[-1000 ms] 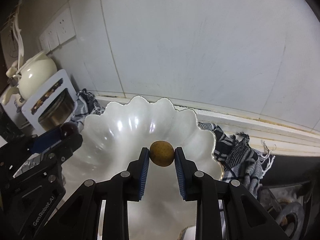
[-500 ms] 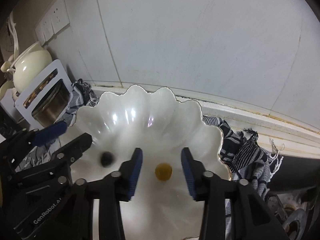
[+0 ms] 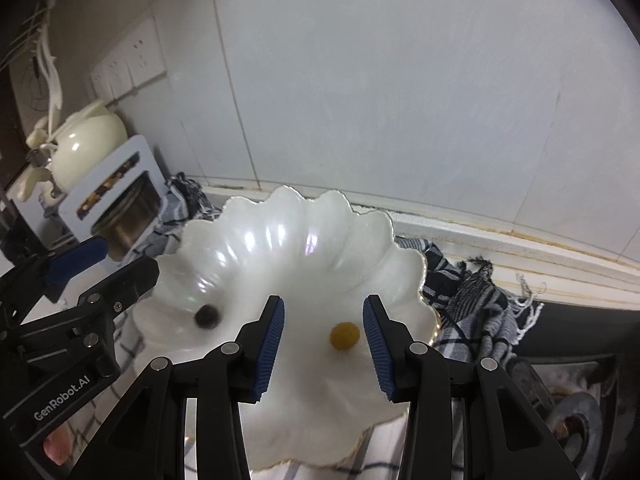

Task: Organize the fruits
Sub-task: 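Carry both fruits to the white bowl and open both grippers to drop them, then grasp the large mandarin with the left gripper while the right gripper grasps a dark plum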

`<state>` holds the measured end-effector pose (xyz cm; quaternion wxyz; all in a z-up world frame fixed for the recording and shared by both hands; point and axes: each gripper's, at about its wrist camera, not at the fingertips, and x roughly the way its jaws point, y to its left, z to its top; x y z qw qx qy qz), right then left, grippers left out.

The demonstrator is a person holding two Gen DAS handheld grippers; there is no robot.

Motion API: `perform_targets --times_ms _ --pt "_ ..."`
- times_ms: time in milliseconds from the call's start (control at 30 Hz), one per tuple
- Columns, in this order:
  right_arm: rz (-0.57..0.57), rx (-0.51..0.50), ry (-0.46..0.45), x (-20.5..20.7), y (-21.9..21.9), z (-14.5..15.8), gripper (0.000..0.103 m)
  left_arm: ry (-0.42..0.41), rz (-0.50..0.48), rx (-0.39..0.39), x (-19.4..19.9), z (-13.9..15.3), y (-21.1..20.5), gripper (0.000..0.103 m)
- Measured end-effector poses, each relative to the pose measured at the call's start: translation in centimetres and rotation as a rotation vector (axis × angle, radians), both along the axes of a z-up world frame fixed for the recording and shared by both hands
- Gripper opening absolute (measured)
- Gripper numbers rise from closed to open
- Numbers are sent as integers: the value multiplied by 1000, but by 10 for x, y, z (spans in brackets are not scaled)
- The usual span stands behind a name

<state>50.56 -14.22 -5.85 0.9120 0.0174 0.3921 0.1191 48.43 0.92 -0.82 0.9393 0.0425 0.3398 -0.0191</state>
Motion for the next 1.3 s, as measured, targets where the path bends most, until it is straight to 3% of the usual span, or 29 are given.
perform_targets --times_ms 200,767,967,1300 --pt "-7 -13 -60 -40 1 23 48 -35 2 5 -36 17 8 65" --pt "-5 15 -181 -152 14 64 48 -131 -37 -35 -148 51 39 69" --pt "6 15 -185 -183 21 62 48 -128 -70 -24 -178 47 44 71" --pt "37 -6 -118 -215 36 37 48 -52 -77 -30 -206 16 58 71"
